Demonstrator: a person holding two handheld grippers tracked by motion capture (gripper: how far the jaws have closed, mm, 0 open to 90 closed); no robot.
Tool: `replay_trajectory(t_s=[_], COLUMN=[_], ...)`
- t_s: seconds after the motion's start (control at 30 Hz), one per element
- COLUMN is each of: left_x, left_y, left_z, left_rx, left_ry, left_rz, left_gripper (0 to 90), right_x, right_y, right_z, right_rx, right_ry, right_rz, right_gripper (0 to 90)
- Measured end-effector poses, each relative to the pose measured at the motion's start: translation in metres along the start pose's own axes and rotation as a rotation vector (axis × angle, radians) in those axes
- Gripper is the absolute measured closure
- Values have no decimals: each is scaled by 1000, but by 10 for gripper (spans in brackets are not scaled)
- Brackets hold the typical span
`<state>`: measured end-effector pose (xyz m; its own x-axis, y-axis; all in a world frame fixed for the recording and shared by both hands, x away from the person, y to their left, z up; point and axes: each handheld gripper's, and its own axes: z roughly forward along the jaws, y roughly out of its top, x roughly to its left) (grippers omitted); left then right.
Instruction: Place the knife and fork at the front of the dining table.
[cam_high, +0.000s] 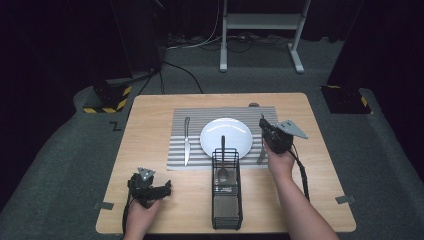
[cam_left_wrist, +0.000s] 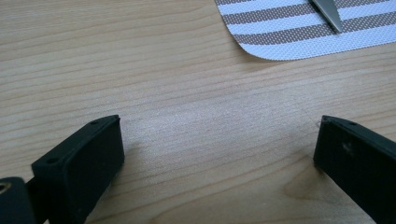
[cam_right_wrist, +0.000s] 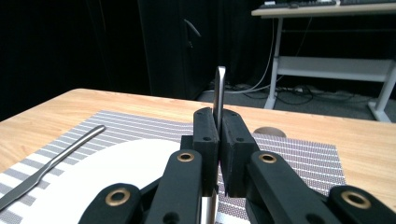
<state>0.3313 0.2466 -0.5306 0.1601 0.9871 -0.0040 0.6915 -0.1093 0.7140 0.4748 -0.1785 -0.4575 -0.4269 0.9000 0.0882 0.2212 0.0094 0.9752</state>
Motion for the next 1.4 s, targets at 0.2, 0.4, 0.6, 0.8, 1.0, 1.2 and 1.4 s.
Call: replay_trajectory(t_s=[0.2,0.4,0.6,0.8,1.0,1.2,1.4], left_x=[-1,-1,-1,-1,-1,-1,-1], left_y=[0,0,0,0,0,-1,0], left_z=[0,0,-1,-1,-1,-1,-1], left_rx=[-1,-1,-1,-1,-2,-2,-1], left_ry=[4,5,5,4,4,4,3], left_rz=[-3,-4,-3,-3,-3,-3,-3], left_gripper=[23,25,25,26,26,26,26], right_x=[-10,-19,-21,-23,-24,-25,-26], right_y=[-6,-12,-18,-23,-25,-28,-29], right_z=[19,37,53,63,72,73,74], right_rx=[26,73,114,145,186,191,197], right_ry=[-17,-33,-41,-54,-60,-70,-73], right_rz=[35,59,75,91,89,98,106], right_gripper=[848,840,836,834,832,831,830])
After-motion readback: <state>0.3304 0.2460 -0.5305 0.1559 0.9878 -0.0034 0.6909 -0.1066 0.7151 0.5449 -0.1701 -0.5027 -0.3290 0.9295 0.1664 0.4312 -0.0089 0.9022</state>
